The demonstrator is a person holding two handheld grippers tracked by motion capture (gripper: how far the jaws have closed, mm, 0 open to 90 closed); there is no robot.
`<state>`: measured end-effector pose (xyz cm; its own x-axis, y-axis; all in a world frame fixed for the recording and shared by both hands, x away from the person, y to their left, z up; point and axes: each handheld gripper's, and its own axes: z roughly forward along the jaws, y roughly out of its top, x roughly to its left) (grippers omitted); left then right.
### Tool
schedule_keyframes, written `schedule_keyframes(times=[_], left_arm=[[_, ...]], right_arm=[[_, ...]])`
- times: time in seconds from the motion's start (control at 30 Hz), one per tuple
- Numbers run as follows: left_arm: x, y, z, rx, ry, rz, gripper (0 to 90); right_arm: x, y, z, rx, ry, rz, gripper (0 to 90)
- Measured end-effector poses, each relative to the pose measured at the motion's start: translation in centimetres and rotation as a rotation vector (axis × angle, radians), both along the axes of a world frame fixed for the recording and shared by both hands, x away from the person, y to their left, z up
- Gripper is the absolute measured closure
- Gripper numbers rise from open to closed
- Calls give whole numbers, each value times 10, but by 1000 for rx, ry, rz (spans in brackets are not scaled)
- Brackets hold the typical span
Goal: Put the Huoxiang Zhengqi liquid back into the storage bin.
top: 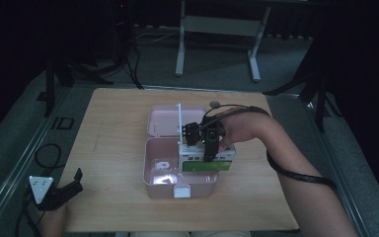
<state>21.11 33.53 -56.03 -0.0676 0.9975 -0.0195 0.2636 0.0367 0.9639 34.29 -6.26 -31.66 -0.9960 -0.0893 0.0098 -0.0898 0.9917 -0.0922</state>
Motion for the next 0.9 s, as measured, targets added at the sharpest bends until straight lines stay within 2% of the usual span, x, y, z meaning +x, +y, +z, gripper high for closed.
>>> schedule_keyframes(times=[0.43,0.67,0.9], left_arm=[[0,1,0,-6,0,-4,16],[0,1,0,-5,1,-6,16],[0,1,0,-4,3,-7,16]], right_arm=[[-6,30,-14,-1,9,33,625],[-4,35,-27,5,13,42,625],[3,33,-50,1,18,32,624]])
